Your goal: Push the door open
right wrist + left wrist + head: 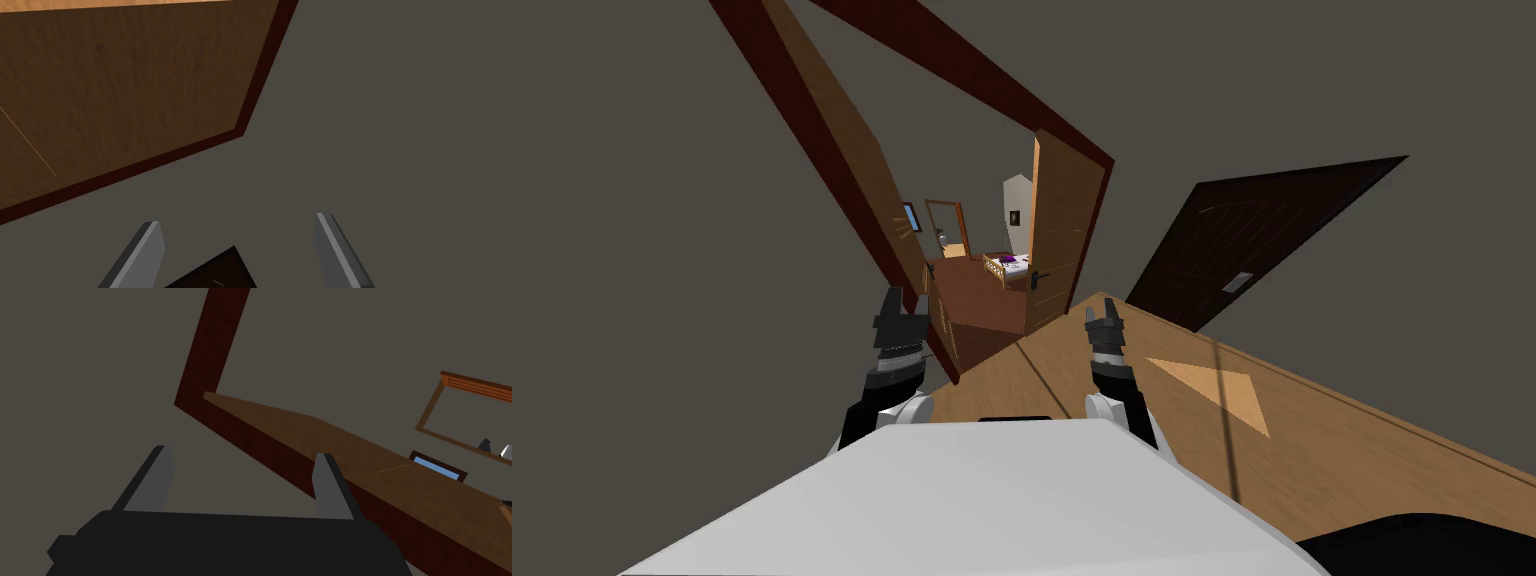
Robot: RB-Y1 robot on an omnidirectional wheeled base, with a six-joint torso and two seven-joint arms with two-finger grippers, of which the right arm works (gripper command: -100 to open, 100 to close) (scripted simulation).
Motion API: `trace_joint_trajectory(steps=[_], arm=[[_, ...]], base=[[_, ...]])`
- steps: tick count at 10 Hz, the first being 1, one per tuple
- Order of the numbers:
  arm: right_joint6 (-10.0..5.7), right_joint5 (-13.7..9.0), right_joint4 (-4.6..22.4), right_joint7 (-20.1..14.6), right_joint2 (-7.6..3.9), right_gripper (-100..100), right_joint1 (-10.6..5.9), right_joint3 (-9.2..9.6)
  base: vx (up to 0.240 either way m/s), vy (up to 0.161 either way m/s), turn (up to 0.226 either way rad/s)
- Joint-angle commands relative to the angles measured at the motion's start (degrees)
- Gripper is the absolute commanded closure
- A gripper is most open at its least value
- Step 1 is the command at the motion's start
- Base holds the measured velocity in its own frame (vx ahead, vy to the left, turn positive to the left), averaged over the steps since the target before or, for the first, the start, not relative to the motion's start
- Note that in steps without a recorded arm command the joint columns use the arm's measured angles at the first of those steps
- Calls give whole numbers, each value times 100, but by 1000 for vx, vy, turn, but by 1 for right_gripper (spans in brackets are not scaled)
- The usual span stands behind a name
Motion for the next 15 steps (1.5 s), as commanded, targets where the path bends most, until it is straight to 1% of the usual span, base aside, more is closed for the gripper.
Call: trace_joint_trajectory(steps=[1,2,3,7,10,12,13,15], arm=[[-18,44,229,-52,-43,-100,-146,10],[-25,62,319,-72,-58,-100,-204,14],[-39,98,503,-114,-89,-100,-322,21],[-80,202,1037,-234,-165,-100,-663,44],[-118,297,1526,-345,-225,-100,-976,65],[-147,370,1843,-429,-265,-100,-1215,81],[-147,370,1900,-429,-265,-100,-1215,81],[-177,444,2241,-516,-305,-100,-1460,97]], base=[[53,-27,37],[85,-54,35],[77,-67,42],[80,-61,32],[79,-59,43],[86,-76,48],[60,-53,14],[68,-54,33]])
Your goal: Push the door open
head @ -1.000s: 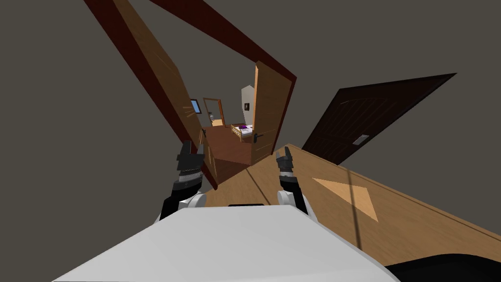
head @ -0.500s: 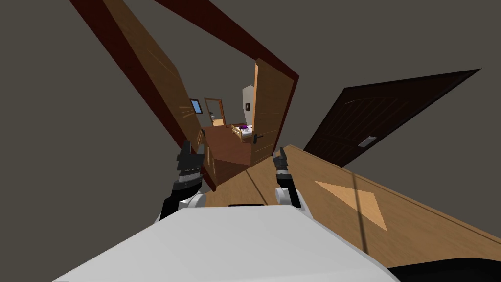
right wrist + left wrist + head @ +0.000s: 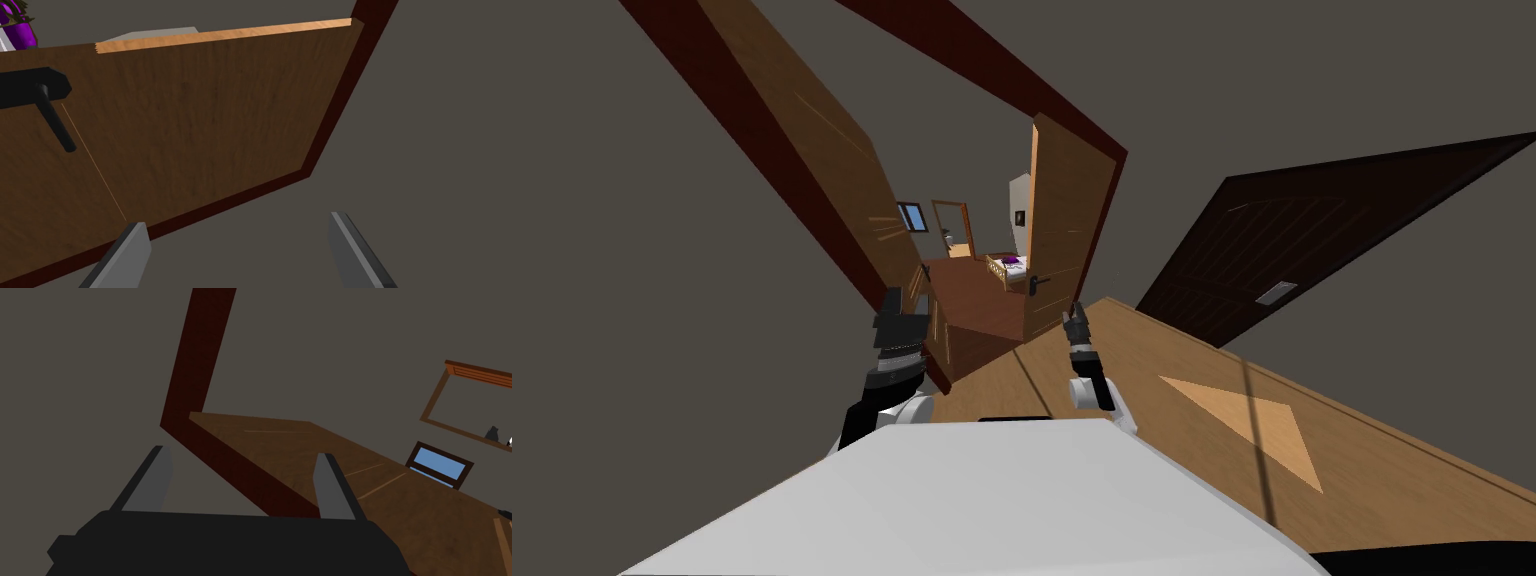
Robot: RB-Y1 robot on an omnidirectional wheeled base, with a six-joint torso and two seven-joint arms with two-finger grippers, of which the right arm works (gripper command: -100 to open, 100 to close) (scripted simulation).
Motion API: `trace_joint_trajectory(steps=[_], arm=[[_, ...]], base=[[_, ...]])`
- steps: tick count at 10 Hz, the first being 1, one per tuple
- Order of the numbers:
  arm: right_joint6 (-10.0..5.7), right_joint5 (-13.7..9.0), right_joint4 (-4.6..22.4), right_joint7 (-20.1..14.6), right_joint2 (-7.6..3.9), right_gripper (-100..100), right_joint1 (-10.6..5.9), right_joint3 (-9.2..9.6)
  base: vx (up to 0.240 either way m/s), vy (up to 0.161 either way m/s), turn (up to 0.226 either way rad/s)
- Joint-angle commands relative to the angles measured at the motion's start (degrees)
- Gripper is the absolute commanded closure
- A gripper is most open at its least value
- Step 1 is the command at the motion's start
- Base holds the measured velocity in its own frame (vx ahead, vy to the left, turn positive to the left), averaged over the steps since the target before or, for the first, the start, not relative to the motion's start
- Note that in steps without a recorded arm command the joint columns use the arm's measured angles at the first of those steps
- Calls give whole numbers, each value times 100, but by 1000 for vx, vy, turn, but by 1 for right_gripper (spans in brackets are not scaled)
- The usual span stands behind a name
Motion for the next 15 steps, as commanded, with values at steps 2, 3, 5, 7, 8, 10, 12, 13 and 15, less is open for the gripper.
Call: trace_joint_trajectory(steps=[2,3,5,7,8,10,12,13,15], arm=[[-45,65,362,-77,-27,-100,-204,16],[-61,106,560,-124,-45,-100,-338,25],[-94,188,939,-221,-81,-100,-610,43],[-111,232,1206,-271,-98,-100,-753,53],[-111,232,1219,-271,-98,-100,-753,53],[-129,275,1442,-321,-114,-100,-895,62],[-164,363,1841,-423,-145,-100,-1183,81],[-181,407,2033,-474,-159,-100,-1330,91],[-199,452,2341,-526,-173,-100,-1476,101]], base=[[83,-68,39],[46,-50,24],[77,-84,55],[59,-58,26],[42,-38,17],[40,-41,28],[62,-65,42],[113,-95,56],[48,-68,30]])
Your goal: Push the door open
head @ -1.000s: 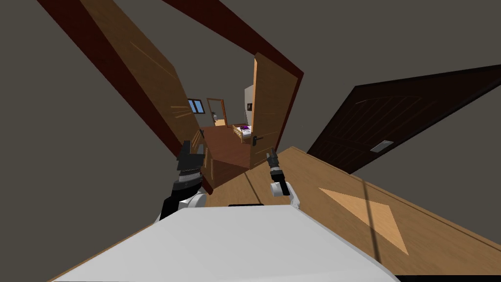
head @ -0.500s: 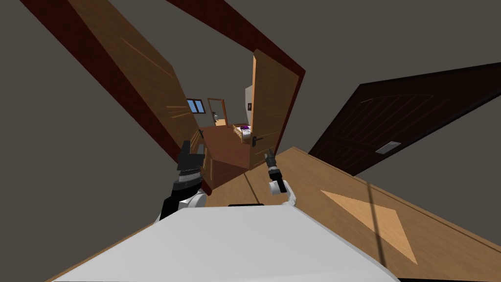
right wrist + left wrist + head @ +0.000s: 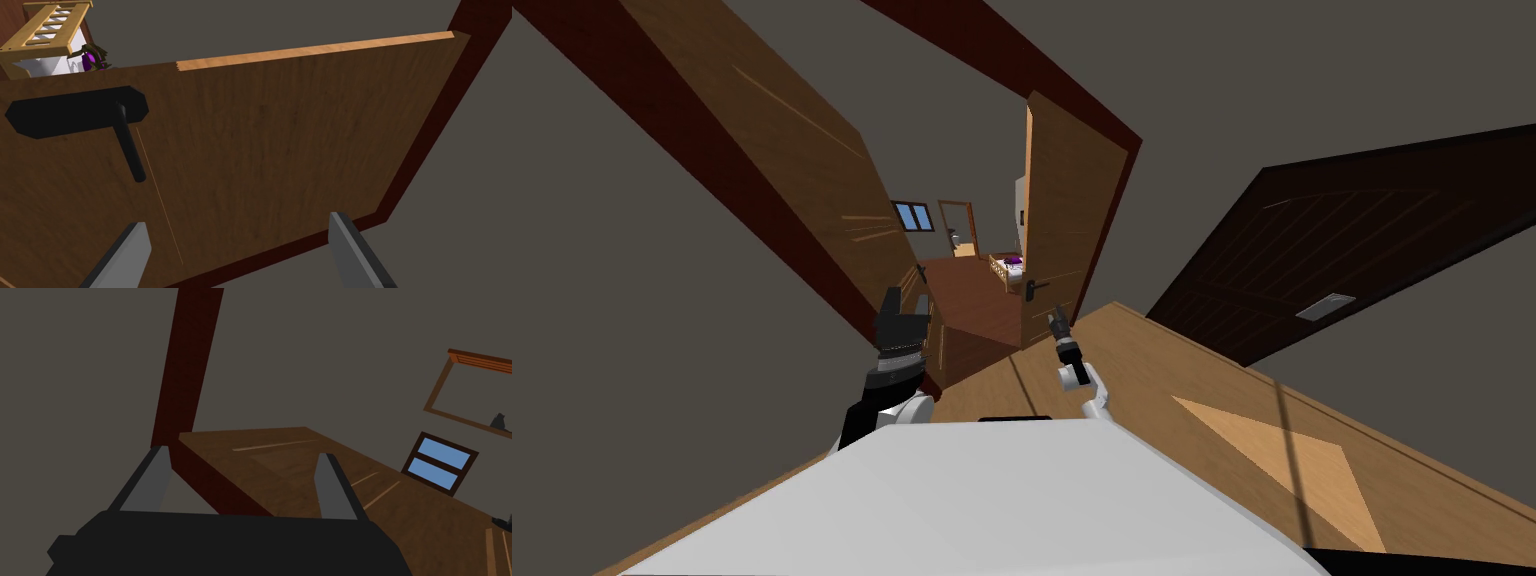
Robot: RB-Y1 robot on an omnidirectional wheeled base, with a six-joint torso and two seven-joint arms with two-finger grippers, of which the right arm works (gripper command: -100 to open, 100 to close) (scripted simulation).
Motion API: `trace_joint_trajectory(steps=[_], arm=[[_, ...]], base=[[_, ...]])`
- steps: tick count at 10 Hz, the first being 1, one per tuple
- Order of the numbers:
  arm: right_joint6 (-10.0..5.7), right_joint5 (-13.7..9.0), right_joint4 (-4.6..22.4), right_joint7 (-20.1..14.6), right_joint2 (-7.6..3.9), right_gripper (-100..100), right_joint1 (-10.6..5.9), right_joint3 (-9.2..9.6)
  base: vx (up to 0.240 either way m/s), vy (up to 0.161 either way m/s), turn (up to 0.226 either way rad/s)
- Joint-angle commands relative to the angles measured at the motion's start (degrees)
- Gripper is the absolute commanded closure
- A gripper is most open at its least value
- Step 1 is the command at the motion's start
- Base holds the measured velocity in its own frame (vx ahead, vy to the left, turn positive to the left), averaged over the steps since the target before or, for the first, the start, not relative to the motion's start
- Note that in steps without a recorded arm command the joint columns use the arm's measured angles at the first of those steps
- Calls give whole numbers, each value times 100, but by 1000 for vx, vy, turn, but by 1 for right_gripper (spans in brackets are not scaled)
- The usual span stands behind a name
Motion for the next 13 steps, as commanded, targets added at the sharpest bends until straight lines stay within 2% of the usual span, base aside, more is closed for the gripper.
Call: trace_joint_trajectory(steps=[1,2,3,5,6,8,9,12,13], arm=[[-6,66,286,-91,-36,-100,-189,21],[-24,110,453,-142,-48,-100,-335,30],[-24,110,538,-142,-48,-100,-335,30],[-59,199,936,-246,-71,-100,-628,50],[-59,199,996,-246,-71,-100,-628,50],[-94,286,1384,-347,-91,-100,-914,69],[-94,286,1442,-347,-91,-100,-914,69],[-145,413,2067,-494,-118,-100,-1331,97],[-145,413,2095,-494,-118,-100,-1331,97]], base=[[72,-89,58],[92,-92,65],[59,-65,19],[53,-61,38],[52,-66,27],[57,-61,44],[60,-70,24],[70,-86,48],[57,-61,16]])
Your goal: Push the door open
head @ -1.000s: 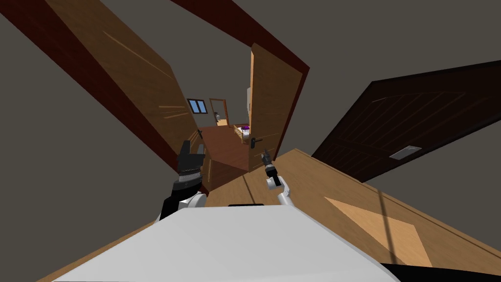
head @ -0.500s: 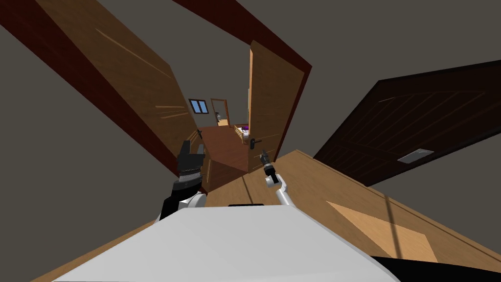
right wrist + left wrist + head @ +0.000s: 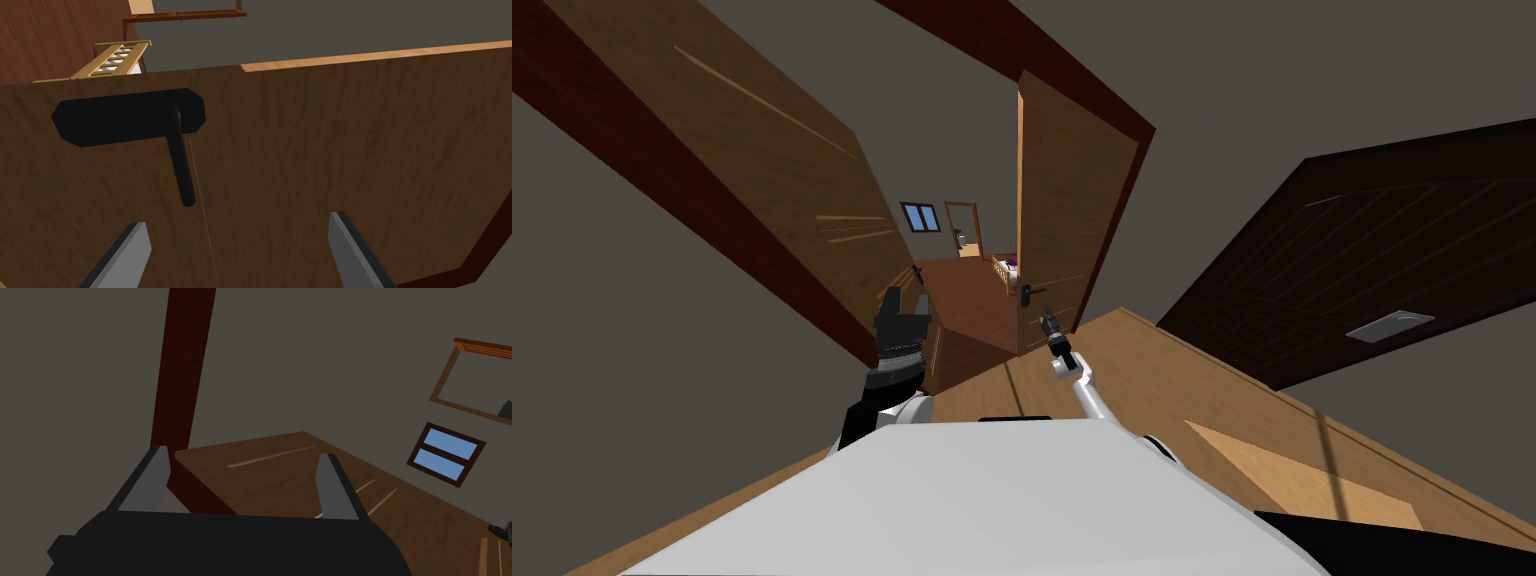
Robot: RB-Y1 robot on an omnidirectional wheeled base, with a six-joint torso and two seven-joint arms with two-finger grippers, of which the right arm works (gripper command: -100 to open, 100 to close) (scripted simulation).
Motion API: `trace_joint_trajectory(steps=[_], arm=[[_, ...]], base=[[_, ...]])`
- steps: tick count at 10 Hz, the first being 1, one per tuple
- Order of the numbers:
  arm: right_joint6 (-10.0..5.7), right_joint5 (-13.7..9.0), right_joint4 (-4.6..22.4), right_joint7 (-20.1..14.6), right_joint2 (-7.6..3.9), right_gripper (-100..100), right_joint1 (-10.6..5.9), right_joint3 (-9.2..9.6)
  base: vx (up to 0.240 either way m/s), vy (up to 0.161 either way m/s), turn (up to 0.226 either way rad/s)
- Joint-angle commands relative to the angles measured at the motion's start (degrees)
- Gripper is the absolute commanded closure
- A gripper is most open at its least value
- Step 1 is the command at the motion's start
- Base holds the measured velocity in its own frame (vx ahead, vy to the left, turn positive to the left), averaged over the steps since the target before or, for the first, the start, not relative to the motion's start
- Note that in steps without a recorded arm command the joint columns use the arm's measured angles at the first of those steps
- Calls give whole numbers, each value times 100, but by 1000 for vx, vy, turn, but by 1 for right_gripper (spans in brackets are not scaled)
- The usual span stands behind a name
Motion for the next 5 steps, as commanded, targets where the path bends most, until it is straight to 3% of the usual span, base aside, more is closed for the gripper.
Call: trace_joint_trajectory(steps=[1,3,4,5], arm=[[-16,44,255,-72,-27,-100,-159,11],[-48,124,634,-165,-42,-100,-421,29],[-48,124,664,-165,-42,-100,-421,29],[-63,161,854,-208,-47,-100,-542,37]], base=[[47,-61,21],[63,-83,57],[55,-63,18],[50,-52,20]])
